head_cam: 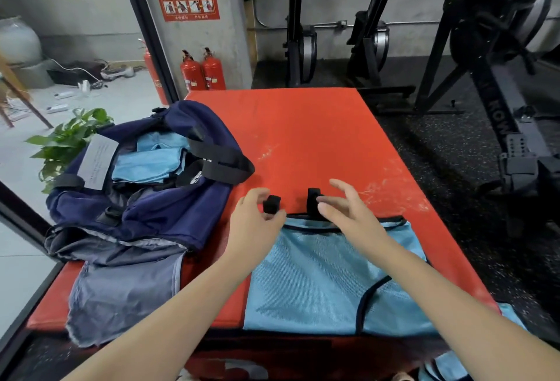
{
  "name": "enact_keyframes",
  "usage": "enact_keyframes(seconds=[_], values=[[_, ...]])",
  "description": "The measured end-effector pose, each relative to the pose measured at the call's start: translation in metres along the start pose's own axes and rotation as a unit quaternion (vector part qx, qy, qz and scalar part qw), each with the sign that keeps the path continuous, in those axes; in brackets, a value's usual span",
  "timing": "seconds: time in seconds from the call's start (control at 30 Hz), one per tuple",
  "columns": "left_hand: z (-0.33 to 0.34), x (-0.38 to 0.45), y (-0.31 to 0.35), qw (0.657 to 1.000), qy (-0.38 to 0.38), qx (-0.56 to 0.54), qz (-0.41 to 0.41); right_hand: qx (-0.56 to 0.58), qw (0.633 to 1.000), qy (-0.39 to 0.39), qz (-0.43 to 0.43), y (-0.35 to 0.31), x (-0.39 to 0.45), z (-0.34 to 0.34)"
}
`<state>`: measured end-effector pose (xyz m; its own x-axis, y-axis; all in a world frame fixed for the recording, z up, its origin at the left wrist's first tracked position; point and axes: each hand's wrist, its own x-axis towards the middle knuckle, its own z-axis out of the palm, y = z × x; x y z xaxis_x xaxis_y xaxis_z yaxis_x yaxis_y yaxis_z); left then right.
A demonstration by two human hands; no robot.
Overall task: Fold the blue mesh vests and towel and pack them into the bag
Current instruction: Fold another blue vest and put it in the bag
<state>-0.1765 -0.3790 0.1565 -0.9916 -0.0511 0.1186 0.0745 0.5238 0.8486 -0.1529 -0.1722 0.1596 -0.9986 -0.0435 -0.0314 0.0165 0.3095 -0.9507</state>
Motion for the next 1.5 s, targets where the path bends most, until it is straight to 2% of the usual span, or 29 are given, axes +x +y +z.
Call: enact_keyframes(seconds=[0.1,0.23,0.33,0.43,0.6,0.73,0.87,1.0,1.07,1.17,1.3,1.4,1.5], values=[[0.002,0.001,-0.001,1.0,-0.014,-0.007,0.012,-0.073,0.997,-0.036,-0.007,0.009,0.005,-0.006],[0.005,0.001,-0.016,0.975,-0.049,0.172,0.135,-0.298,0.947,-0.088,-0.077,0.023,0.009,-0.023],[0.008,0.006,-0.023,0.949,-0.033,0.257,0.177,-0.387,0.916,-0.043,-0.098,0.032,0.011,-0.04],[0.012,0.011,-0.02,0.938,-0.025,0.298,0.174,-0.428,0.9,0.009,-0.087,0.034,0.012,-0.059],[0.017,0.013,-0.004,0.933,-0.063,0.343,0.086,-0.422,0.905,0.013,-0.046,0.038,0.01,-0.084],[0.03,0.016,0.005,0.927,-0.055,0.364,0.073,-0.396,0.918,0.009,-0.001,0.04,0.011,-0.098],[0.054,0.027,0.005,0.923,-0.074,0.361,0.111,-0.388,0.921,0.025,0.022,0.041,0.009,-0.106],[0.088,0.033,0.007,0.906,-0.125,0.395,0.089,-0.39,0.919,-0.01,0.053,0.033,-0.002,-0.111],[0.103,0.033,0.011,0.897,-0.137,0.411,0.085,-0.349,0.932,-0.051,0.081,0.028,-0.014,-0.108],[0.12,0.028,0.016,0.889,-0.157,0.409,0.132,-0.303,0.942,-0.107,0.097,0.025,-0.032,-0.097],[0.123,0.026,0.018,0.877,-0.218,0.383,0.191,-0.267,0.95,-0.13,0.095,0.028,-0.049,-0.087],[0.117,0.024,0.018,0.883,-0.226,0.366,0.186,-0.271,0.951,-0.119,0.085,0.028,-0.057,-0.087],[0.109,0.014,0.019,0.895,-0.219,0.341,0.185,-0.297,0.952,-0.065,0.038,0.027,-0.065,-0.088]])
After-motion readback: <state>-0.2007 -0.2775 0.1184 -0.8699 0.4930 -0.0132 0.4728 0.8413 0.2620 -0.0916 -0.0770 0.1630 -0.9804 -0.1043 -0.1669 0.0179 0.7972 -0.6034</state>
